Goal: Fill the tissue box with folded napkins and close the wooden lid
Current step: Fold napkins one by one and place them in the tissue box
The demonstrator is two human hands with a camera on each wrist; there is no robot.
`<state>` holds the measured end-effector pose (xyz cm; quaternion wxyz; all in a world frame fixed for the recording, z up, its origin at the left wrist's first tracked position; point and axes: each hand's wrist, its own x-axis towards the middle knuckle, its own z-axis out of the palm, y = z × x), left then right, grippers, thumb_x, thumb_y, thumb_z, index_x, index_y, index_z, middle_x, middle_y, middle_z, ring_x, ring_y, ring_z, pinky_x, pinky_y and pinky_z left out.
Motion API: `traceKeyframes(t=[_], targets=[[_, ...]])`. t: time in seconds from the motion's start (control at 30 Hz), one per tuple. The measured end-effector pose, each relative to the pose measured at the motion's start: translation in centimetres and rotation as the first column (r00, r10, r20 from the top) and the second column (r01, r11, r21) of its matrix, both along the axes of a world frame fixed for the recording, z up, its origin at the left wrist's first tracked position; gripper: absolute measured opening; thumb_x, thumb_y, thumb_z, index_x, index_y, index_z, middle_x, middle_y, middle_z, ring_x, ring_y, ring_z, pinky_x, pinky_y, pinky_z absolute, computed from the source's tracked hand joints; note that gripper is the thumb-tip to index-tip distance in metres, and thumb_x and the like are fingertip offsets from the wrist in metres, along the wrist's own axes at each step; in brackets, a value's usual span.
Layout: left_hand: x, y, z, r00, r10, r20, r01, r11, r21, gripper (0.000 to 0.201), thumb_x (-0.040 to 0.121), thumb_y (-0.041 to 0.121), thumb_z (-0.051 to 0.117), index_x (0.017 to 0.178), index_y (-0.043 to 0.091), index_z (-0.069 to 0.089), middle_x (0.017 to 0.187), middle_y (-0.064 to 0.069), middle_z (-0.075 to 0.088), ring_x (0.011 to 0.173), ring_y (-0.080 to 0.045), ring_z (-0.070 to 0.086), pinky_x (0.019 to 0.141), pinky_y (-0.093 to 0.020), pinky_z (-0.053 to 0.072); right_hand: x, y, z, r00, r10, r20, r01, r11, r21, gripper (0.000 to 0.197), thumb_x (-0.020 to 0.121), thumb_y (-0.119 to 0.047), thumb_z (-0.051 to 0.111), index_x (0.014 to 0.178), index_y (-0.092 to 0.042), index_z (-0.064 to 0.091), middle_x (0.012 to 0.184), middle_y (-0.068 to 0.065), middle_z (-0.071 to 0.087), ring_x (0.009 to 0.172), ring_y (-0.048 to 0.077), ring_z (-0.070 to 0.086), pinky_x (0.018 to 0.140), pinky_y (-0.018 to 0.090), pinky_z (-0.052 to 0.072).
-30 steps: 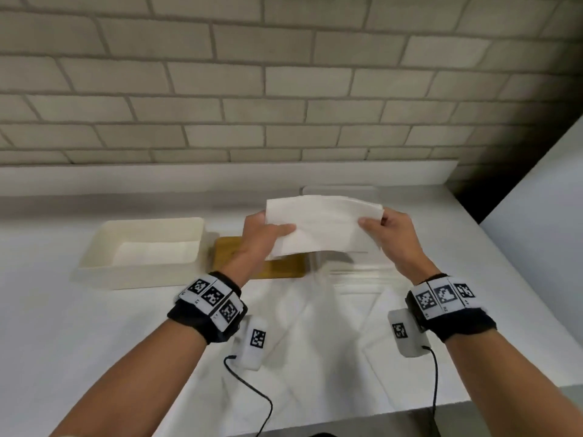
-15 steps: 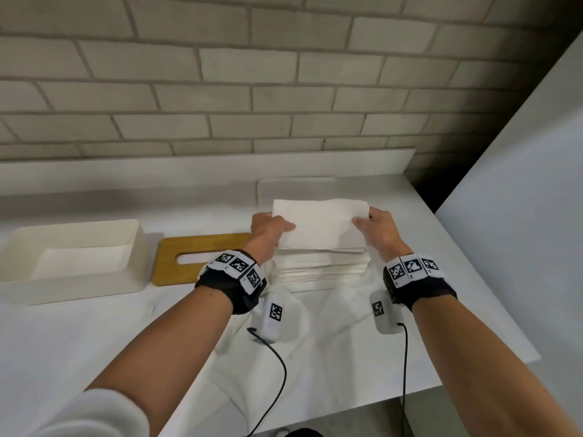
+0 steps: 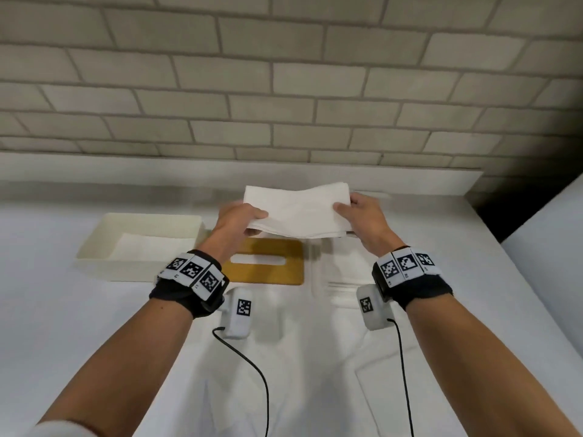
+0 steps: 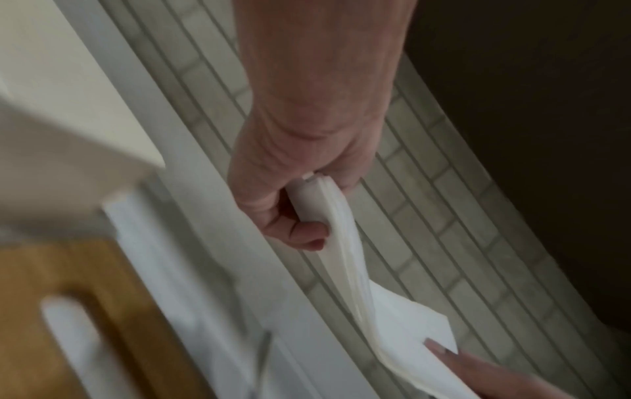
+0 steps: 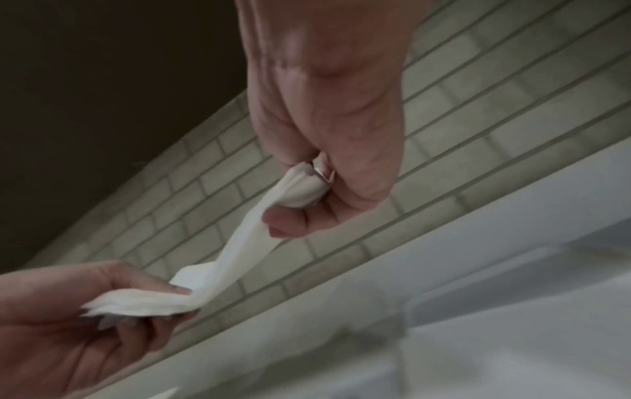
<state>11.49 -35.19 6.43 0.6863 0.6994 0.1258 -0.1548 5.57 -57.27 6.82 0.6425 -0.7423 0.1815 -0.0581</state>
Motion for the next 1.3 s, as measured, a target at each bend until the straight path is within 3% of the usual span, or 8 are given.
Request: traceKeyframes(t=[0.27, 0.4, 0.5, 0.6, 0.73, 0.87, 1.2, 1.3], targets=[[3.0, 18.1, 1.9, 0.987, 0.147, 0.066, -0.154, 0.982, 0.111, 0.015, 0.082, -0.004, 0.064, 0.082, 0.009, 0.058, 0.092, -0.011, 0.062, 0.090, -0.026, 0.061, 0.065, -0.029, 0.053, 6.2, 17.1, 1.2, 0.965, 0.262, -0.008, -0.262, 0.965, 0.020, 0.031, 0.090, 0.002, 0.059, 0.121, -0.003, 0.061, 0.117, 0.014, 0.064, 0.103, 0.033, 0.064, 0.069, 0.045, 0.061], [4.4, 23.5, 0.8, 0.971, 0.232, 0.064, -0.241, 0.949, 0.205, 0.019, 0.070, -0.007, 0.074, 0.086, 0.000, 0.065, 0.097, -0.017, 0.064, 0.091, -0.031, 0.063, 0.069, -0.035, 0.055, 8.1, 22.5, -0.2, 0.960, 0.268, -0.077, -0.273, 0.960, -0.061, 0.033, 0.088, 0.001, 0.061, 0.121, -0.004, 0.061, 0.119, 0.015, 0.065, 0.105, 0.034, 0.064, 0.078, 0.053, 0.059], [5.8, 25.9, -0.9, 0.976, 0.209, 0.063, -0.218, 0.928, 0.301, 0.018, 0.066, -0.007, 0.076, 0.078, 0.001, 0.065, 0.095, -0.018, 0.066, 0.091, -0.033, 0.065, 0.086, -0.045, 0.053, 9.2, 25.2, -1.9, 0.957, 0.263, -0.127, -0.281, 0.947, -0.155, 0.031, 0.085, 0.002, 0.062, 0.116, -0.005, 0.065, 0.113, 0.012, 0.068, 0.103, 0.029, 0.066, 0.086, 0.044, 0.058], [7.4, 27.0, -3.1, 0.982, 0.169, 0.085, -0.189, 0.874, 0.449, 0.037, 0.062, -0.002, 0.080, 0.097, -0.004, 0.070, 0.104, -0.020, 0.070, 0.100, -0.034, 0.067, 0.094, -0.045, 0.053, 9.9, 27.5, -3.6, 0.954, 0.235, -0.185, -0.282, 0.910, -0.304, 0.027, 0.084, 0.002, 0.058, 0.109, -0.002, 0.066, 0.108, 0.012, 0.069, 0.100, 0.027, 0.065, 0.081, 0.031, 0.053], [8.9, 27.1, -5.2, 0.993, 0.093, 0.072, -0.118, 0.772, 0.625, 0.037, 0.070, 0.001, 0.076, 0.106, -0.003, 0.069, 0.111, -0.020, 0.069, 0.106, -0.035, 0.062, 0.094, -0.040, 0.051, 10.6, 30.0, -5.1, 0.928, 0.195, -0.316, -0.337, 0.801, -0.494, 0.025, 0.087, 0.002, 0.051, 0.111, 0.000, 0.055, 0.116, 0.020, 0.059, 0.105, 0.037, 0.059, 0.077, 0.035, 0.048], [9.7, 26.9, -6.4, 1.000, 0.011, 0.021, -0.022, 0.693, 0.720, 0.046, 0.075, 0.006, 0.074, 0.119, -0.002, 0.061, 0.120, -0.017, 0.063, 0.111, -0.035, 0.060, 0.091, -0.036, 0.048, 10.9, 31.1, -5.9, 0.910, 0.175, -0.375, -0.373, 0.739, -0.561, 0.034, 0.091, 0.005, 0.045, 0.124, -0.001, 0.047, 0.125, 0.021, 0.052, 0.113, 0.038, 0.055, 0.091, 0.040, 0.048], [9.4, 25.3, -8.0, 0.977, -0.197, -0.081, 0.159, 0.419, 0.894, 0.033, 0.083, 0.007, 0.064, 0.113, -0.002, 0.056, 0.121, -0.019, 0.060, 0.114, -0.033, 0.057, 0.083, -0.032, 0.044, 10.6, 32.4, -6.2, 0.908, 0.224, -0.354, -0.415, 0.598, -0.686, 0.025, 0.092, 0.000, 0.044, 0.115, 0.002, 0.054, 0.125, 0.018, 0.049, 0.120, 0.034, 0.046, 0.097, 0.038, 0.044], [9.2, 24.9, -8.2, 0.953, -0.302, -0.010, 0.109, 0.315, 0.943, 0.032, 0.086, 0.006, 0.050, 0.117, -0.001, 0.054, 0.128, -0.018, 0.051, 0.118, -0.033, 0.050, 0.094, -0.036, 0.043, 10.5, 32.7, -6.0, 0.846, 0.265, -0.463, -0.522, 0.592, -0.614, 0.029, 0.099, -0.012, 0.040, 0.121, 0.000, 0.054, 0.129, 0.017, 0.050, 0.119, 0.036, 0.050, 0.090, 0.037, 0.043]])
